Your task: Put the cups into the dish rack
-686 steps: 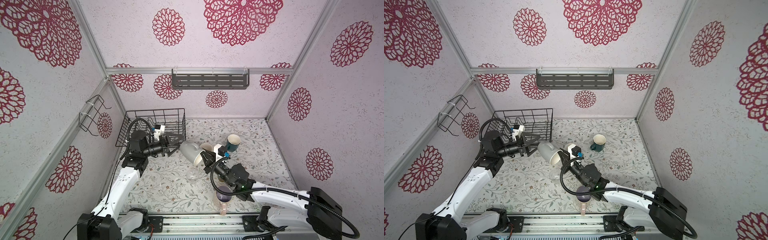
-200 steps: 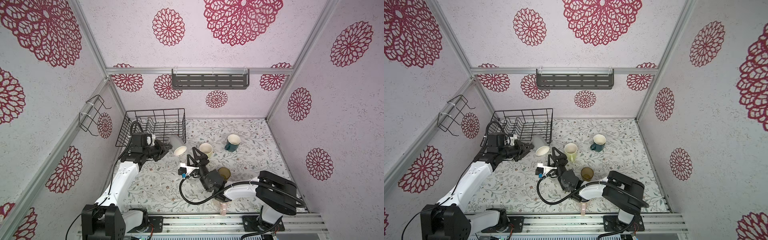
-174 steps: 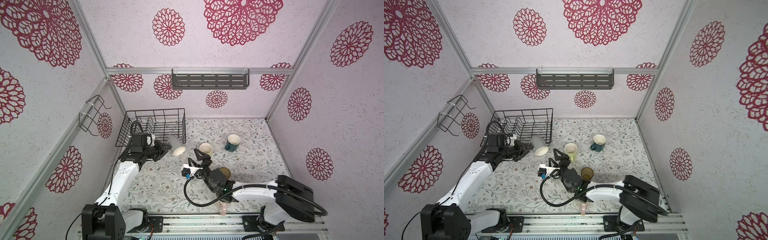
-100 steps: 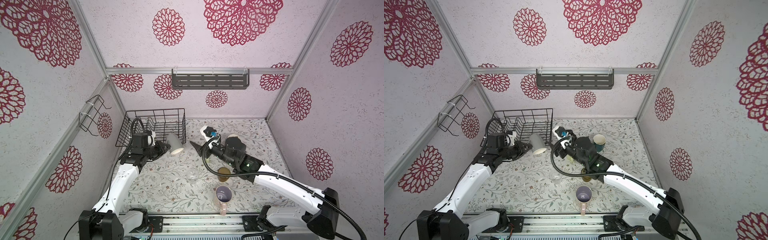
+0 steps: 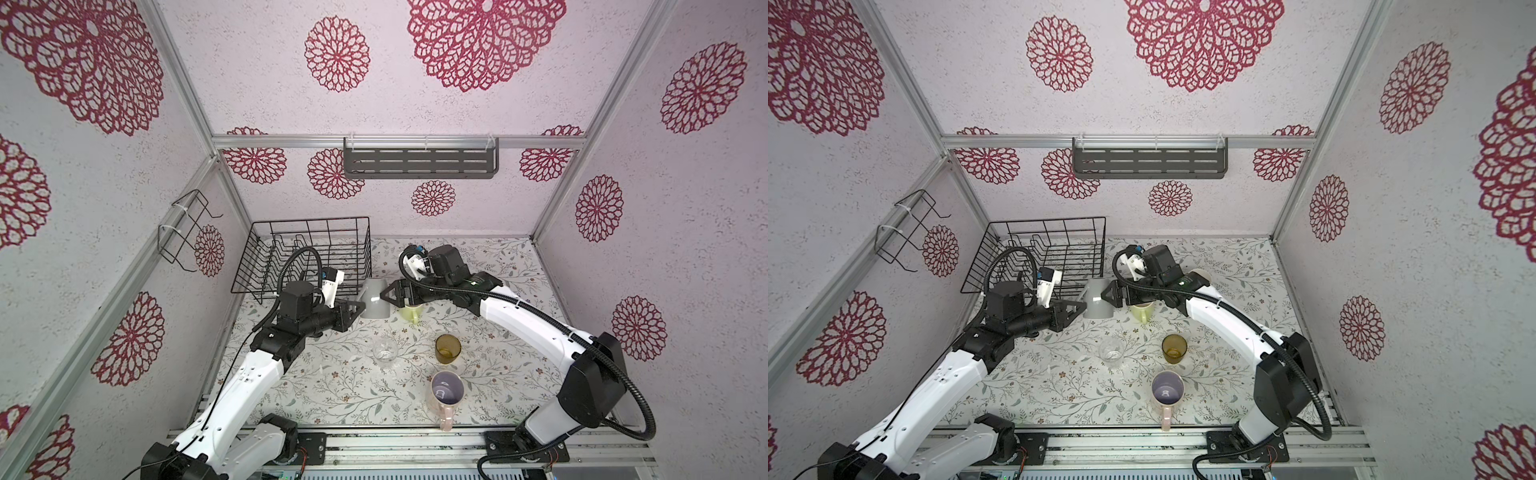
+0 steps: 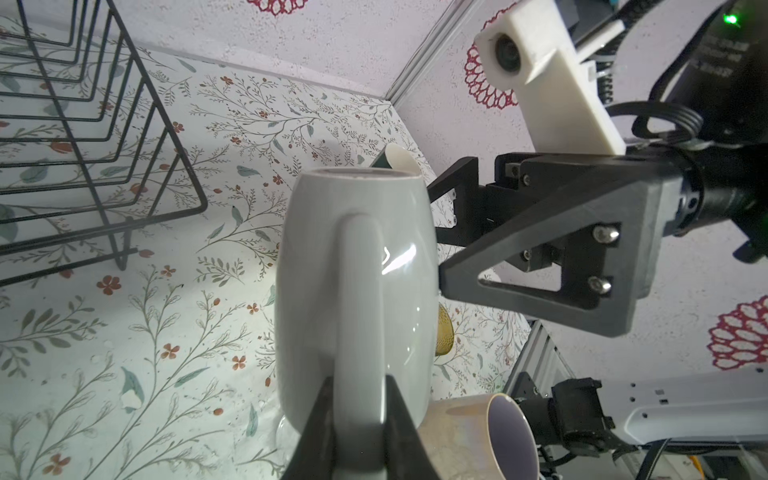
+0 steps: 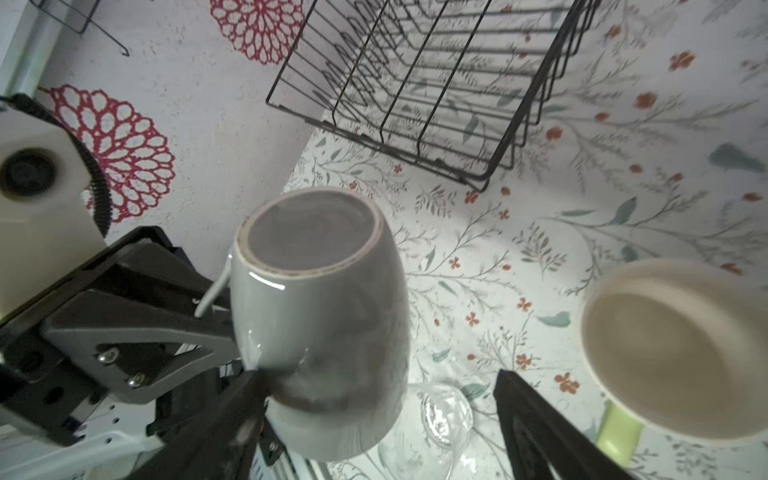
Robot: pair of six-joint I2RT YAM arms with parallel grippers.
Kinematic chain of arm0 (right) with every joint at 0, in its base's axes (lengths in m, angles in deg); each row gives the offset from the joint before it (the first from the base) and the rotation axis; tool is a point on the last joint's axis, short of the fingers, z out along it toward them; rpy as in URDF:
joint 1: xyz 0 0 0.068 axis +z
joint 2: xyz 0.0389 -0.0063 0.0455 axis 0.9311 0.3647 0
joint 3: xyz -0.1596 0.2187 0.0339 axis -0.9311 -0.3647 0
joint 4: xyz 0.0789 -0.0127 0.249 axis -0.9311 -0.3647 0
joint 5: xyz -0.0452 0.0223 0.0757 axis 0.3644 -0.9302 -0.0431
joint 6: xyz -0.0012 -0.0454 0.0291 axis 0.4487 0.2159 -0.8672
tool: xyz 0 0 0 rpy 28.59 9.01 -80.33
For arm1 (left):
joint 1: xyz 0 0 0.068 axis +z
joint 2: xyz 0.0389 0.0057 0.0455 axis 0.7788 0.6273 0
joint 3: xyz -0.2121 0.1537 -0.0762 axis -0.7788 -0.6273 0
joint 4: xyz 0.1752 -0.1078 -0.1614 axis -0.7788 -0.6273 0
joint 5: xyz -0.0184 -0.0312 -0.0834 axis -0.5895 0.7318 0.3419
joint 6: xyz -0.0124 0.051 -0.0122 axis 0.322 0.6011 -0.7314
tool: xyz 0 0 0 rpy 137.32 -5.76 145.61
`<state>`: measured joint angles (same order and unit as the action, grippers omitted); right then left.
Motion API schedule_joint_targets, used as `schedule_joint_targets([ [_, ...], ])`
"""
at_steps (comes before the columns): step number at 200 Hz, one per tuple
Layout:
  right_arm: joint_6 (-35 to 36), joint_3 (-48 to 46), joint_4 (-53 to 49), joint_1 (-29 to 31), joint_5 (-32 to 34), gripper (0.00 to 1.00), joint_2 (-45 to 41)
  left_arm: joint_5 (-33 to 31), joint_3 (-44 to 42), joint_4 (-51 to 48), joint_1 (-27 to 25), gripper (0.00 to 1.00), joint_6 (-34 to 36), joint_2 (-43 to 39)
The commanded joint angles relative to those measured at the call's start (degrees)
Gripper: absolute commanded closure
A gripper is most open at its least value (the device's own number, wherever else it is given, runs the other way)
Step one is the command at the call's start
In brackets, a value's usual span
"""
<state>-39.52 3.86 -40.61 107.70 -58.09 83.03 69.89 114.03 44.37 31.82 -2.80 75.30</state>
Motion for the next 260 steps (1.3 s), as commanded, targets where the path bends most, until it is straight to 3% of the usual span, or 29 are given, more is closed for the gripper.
schedule_joint_targets([
  [1, -1.94, 2.21, -0.88, 0.28, -5.10, 0.12, -0.96, 3.89, 1.03, 8.11, -1.93, 1.00, 6.73, -1.96],
  [81, -5.08, -0.39, 5.79, 0.28, -11.13, 0.14, 0.39, 4.73, 1.56, 8.98, -3.64, 1.00, 7.58, -0.51],
  [174, -4.56, -0.73, 4.80, 0.28, -17.68, 0.11, 3.13, 4.46, 0.86, 9.14, -7.47, 1.00, 17.73, -2.88],
  [238, -5.85, -3.14, 12.76, 0.11, -20.32, 0.39, 2.06, 3.68, 0.46, 9.63, -7.65, 1.00, 17.74, -2.40],
  [260, -5.74, -3.99, 15.57, -0.45, -20.99, 0.54, 1.53, 1.92, 0.09, 9.20, -7.60, 1.00, 18.16, -2.83],
])
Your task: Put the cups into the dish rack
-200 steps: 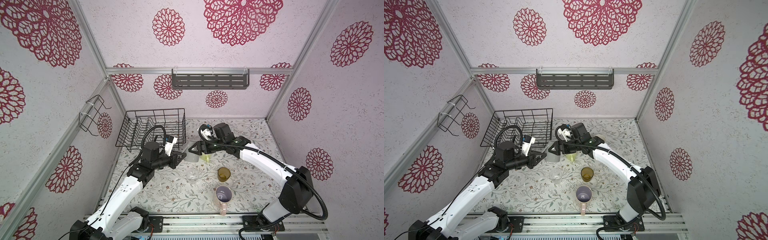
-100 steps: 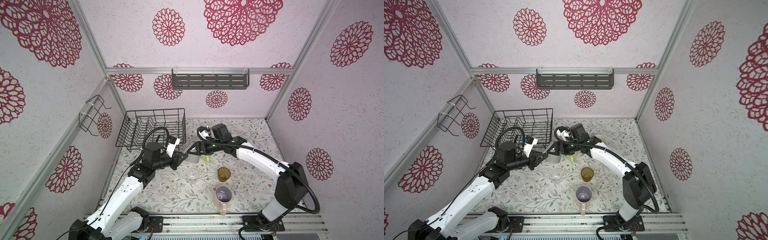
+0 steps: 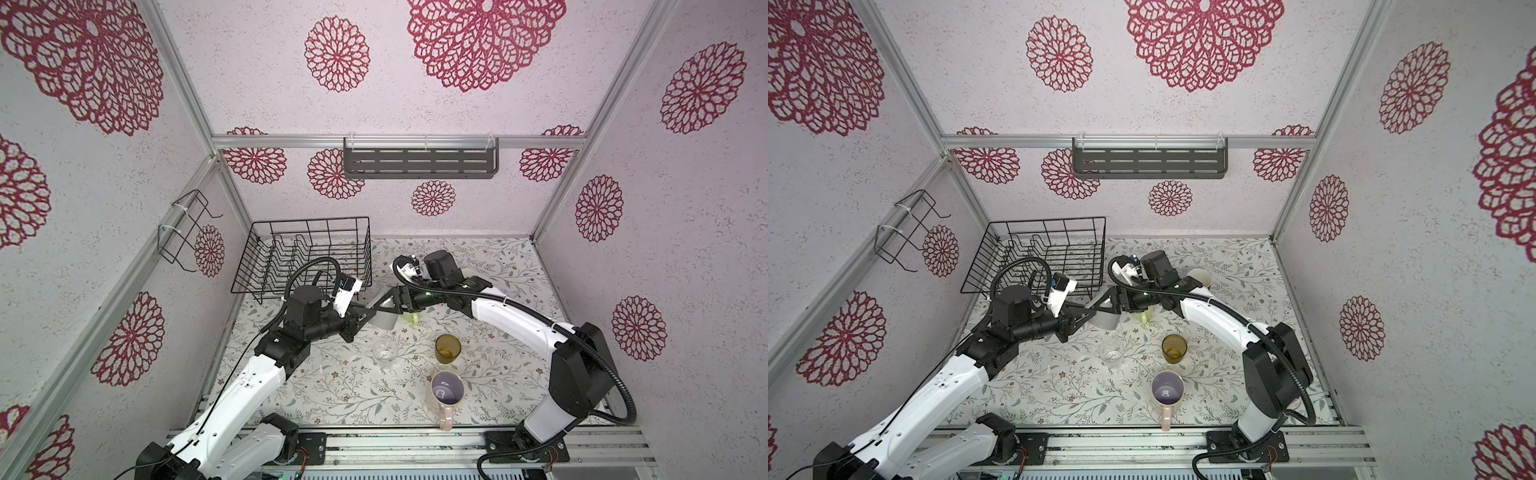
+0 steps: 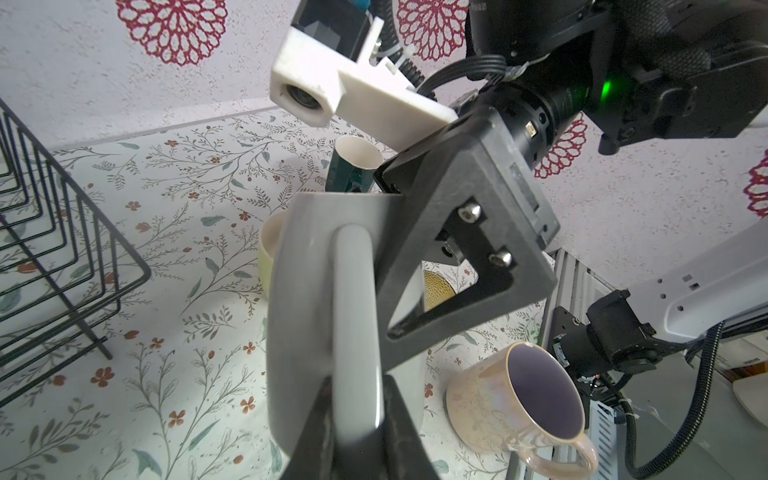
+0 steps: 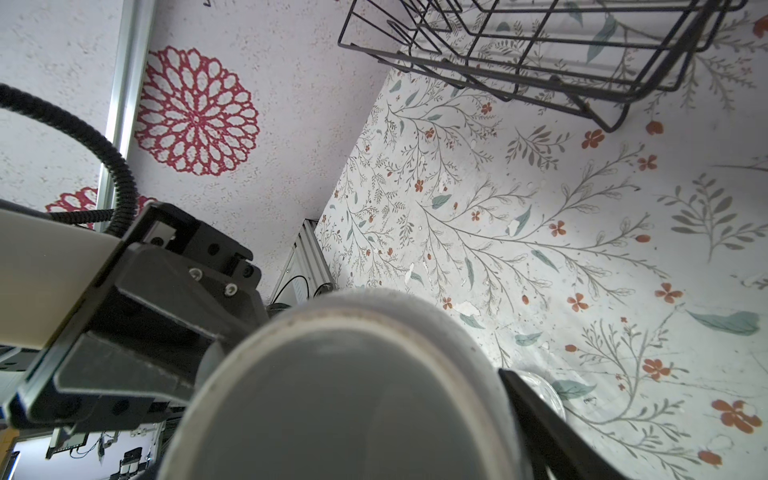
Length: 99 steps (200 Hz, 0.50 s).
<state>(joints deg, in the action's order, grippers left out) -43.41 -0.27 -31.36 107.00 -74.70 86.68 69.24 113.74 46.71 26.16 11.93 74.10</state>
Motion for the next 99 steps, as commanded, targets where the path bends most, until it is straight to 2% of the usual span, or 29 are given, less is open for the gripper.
schedule_joint_targets([
  [1, -1.85, 0.12, 6.37, 0.22, -4.38, 0.55, -2.12, 2.42, 0.36, 6.85, -1.97, 1.00, 3.49, -1.65],
  [8, -1.81, -0.04, 7.06, -0.14, -4.24, 0.61, -2.21, 1.14, 0.26, 6.64, -1.99, 1.00, 3.51, -1.79],
  [26, -1.95, -0.17, 7.87, -1.01, -2.29, 0.66, -2.29, -2.61, -0.16, 6.05, -1.99, 1.00, 3.55, -2.32],
  [40, -1.17, -0.21, 8.29, -1.29, 1.16, 0.68, -2.77, -6.35, -0.43, 6.00, -1.94, 0.71, 3.39, -2.68],
  [61, 0.27, -0.01, 9.39, -1.35, 7.14, 0.69, -3.59, -8.85, -0.26, 5.44, -1.94, 0.38, 2.80, -2.83],
  [82, 2.94, 0.77, 9.40, -1.39, 14.76, 0.70, -4.30, -11.94, 0.47, 3.94, -1.98, 0.29, 1.93, -3.16],
  [99, 5.03, 0.81, 10.28, -1.40, 21.35, 0.71, -4.59, -18.09, 1.18, 2.07, -1.96, 0.20, 0.14, -3.51],
])
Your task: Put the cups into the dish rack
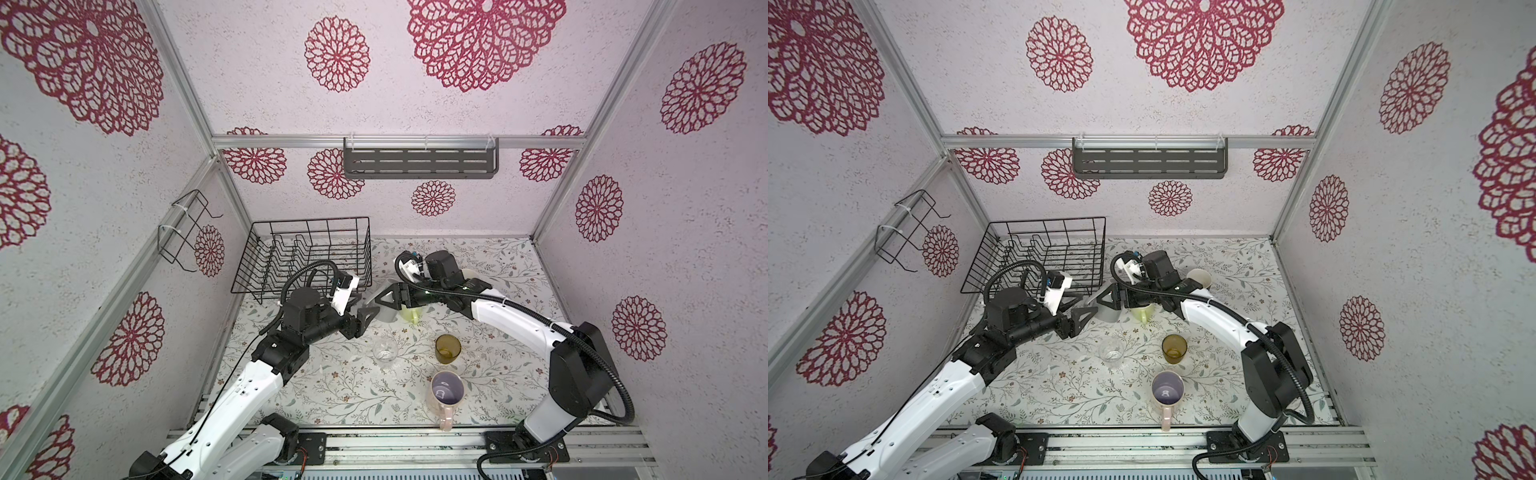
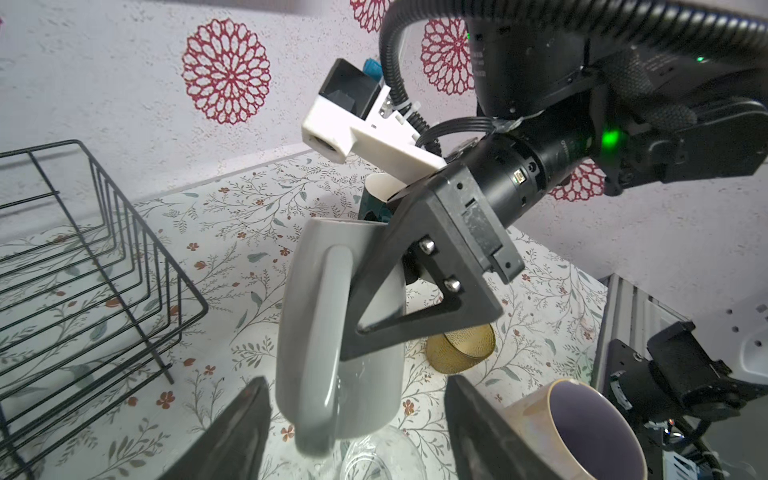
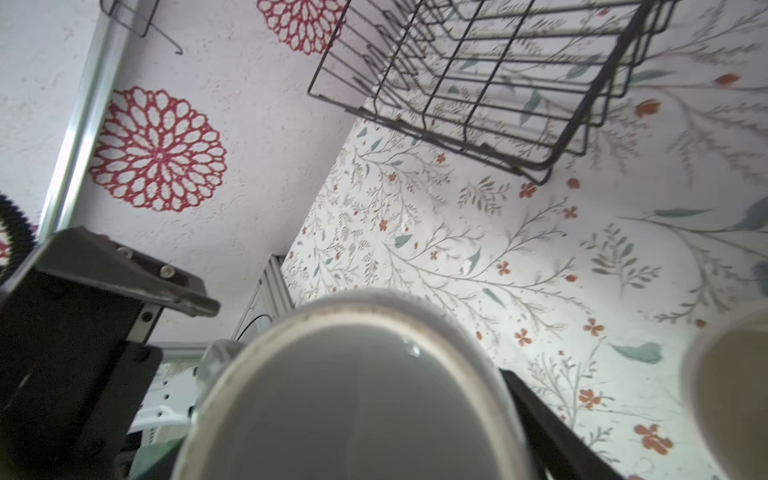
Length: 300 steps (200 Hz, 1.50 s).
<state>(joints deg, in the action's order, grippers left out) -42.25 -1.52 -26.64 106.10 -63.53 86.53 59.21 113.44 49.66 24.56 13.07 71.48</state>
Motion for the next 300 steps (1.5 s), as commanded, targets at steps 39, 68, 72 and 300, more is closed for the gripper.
schedule_joint_targets([
  [39, 5.51, 2.97, 11.79, -0.32, 18.23, 0.74, -1.64, -29.19, 4.26, -9.34, 0.00, 0.02, -7.99, -1.38],
  [68, 6.20, 6.32, 13.95, 0.29, 20.33, 0.76, 2.06, -35.24, 6.59, -15.71, 2.57, 0.03, -14.27, -1.26],
  [72, 6.75, 6.76, 14.18, 0.38, 19.82, 0.76, 2.49, -33.45, 6.84, -15.95, 3.27, 0.03, -14.38, -1.18],
  [300, 21.55, 25.85, 16.93, 4.84, 27.64, 0.83, 20.51, -14.09, 13.16, -35.31, 28.66, 0.03, -33.24, 5.52],
])
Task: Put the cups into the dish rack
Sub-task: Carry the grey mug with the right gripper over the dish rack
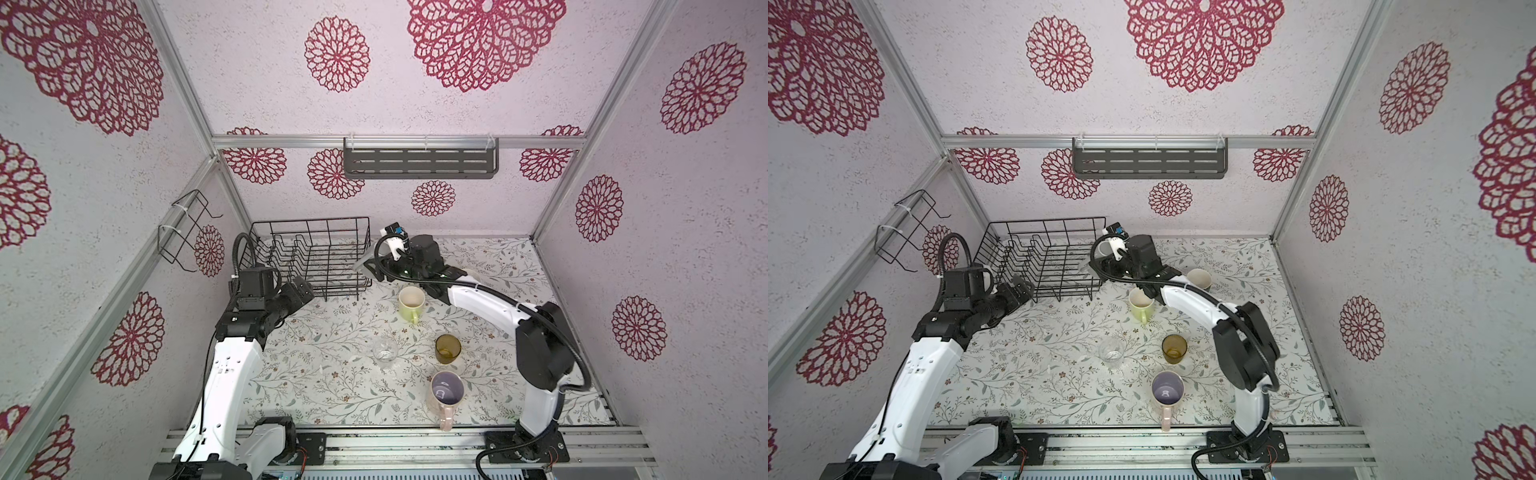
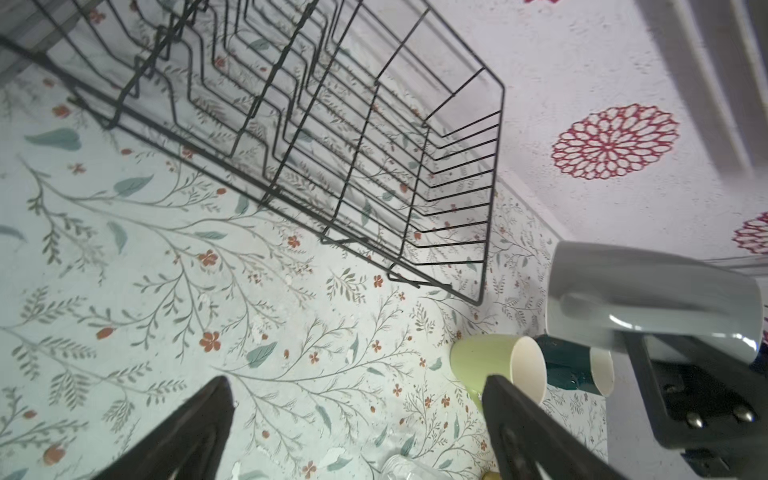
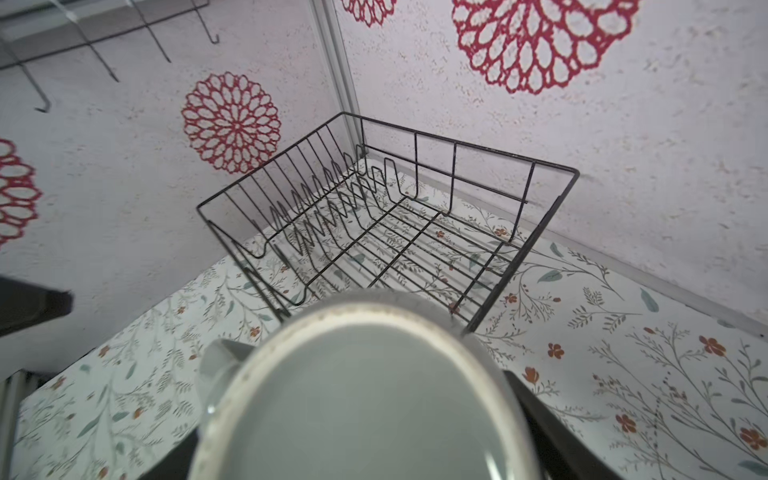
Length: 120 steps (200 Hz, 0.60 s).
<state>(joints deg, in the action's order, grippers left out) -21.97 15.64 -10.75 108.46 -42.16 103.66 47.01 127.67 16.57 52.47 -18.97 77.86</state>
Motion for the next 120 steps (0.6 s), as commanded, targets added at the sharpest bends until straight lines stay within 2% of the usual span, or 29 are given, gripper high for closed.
schedule_joint_targets([
  [1, 1.38, 9.14, 0.85, 2.58, 6.42, 0.83, 3.69, -1.93, -1.13, -2.26, 0.81, 0.03, -1.17, -0.91],
  [23, 3.14, 17.22, -3.92, 4.05, 11.38, 0.83, 9.92, -4.09, -2.37, -2.53, 1.44, 0.03, -0.29, -1.47],
  [54, 5.78, 26.74, -12.00, 5.60, 12.69, 0.83, 16.41, -4.39, -3.53, -2.31, 2.01, 0.03, 0.78, -1.50],
  [87, 5.75, 27.43, -16.36, 6.94, 14.19, 0.84, 16.71, -4.62, -3.73, -2.66, 2.54, 0.03, 1.92, -0.70],
  [120, 4.61, 25.87, -21.22, 7.98, 16.50, 0.87, 14.93, -1.62, -3.95, -2.10, 2.81, 0.03, 3.34, 0.51],
])
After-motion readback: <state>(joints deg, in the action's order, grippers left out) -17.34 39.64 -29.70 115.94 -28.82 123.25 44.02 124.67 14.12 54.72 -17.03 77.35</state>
